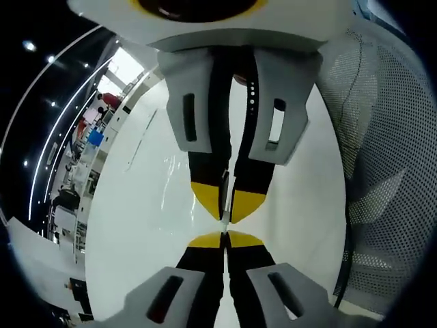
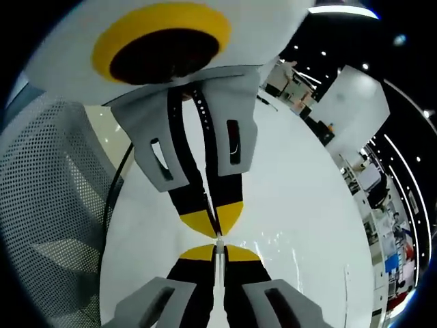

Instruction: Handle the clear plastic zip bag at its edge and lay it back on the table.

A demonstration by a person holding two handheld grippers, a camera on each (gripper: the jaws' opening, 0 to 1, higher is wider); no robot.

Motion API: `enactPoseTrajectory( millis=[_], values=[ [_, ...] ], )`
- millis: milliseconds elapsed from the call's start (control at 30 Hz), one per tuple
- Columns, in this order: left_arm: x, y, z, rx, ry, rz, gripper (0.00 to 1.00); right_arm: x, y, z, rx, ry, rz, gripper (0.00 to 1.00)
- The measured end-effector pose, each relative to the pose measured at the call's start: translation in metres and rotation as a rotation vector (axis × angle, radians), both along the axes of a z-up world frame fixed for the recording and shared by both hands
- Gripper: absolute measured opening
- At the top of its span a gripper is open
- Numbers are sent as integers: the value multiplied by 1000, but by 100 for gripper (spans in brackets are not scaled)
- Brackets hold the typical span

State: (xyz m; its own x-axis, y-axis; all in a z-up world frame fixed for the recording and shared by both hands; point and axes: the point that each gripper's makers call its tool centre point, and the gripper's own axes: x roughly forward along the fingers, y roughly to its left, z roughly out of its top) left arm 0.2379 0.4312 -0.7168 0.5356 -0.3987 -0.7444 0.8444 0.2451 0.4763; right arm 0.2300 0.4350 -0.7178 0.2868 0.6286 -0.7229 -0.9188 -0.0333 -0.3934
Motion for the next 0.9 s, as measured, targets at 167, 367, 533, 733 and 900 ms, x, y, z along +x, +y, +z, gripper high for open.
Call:
enactPoseTrajectory(
  millis=[167,367,533,733,900],
  values=[
    [-1,1,0,2,7,9,0,0,0,0,1,3,3,0],
    [-3,0,2,-1,7,2,0,-2,2,2,11,1,32,1],
    [-4,-2,2,5,10,-9,0,-3,6,0,-2,-1,42,0],
    [-7,-2,0,-5,20,-4,0,-6,5,-2,-10,1,44,0],
    [-6,-1,-6,-6,31,5,0,-6,2,-4,-21,-1,46,0]
  ],
)
